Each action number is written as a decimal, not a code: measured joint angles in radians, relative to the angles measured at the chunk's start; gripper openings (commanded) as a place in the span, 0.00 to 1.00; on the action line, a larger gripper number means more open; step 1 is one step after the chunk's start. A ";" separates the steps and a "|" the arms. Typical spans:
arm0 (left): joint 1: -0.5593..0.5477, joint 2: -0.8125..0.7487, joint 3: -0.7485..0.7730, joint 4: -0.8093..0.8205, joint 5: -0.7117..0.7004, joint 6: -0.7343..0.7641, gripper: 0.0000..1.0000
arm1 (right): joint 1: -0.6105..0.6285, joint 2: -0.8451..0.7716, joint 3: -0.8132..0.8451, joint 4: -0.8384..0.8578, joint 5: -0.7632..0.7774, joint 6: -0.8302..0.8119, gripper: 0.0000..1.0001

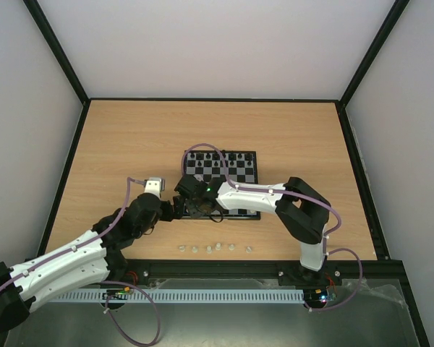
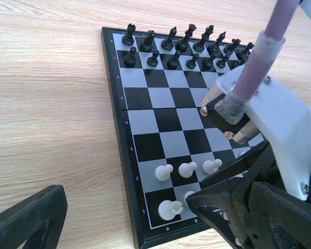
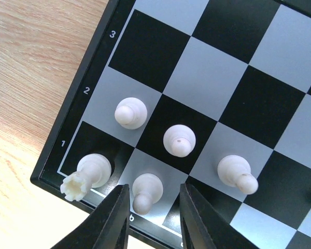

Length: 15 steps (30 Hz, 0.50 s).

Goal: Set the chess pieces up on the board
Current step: Pick up the chess piece from the chessboard.

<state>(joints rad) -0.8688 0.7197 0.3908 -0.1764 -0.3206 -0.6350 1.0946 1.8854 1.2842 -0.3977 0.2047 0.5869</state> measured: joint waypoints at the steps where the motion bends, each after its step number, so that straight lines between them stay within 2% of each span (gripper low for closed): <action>1: 0.000 0.000 0.000 0.000 0.001 0.000 0.99 | 0.000 0.002 0.001 0.000 0.000 0.000 0.24; 15: 0.000 0.000 0.000 0.007 0.006 0.000 0.99 | 0.000 0.013 0.013 -0.002 0.001 -0.005 0.08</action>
<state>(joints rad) -0.8692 0.7197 0.3908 -0.1692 -0.3145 -0.6353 1.0946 1.8980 1.2972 -0.3992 0.2054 0.5823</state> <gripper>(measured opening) 0.988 0.093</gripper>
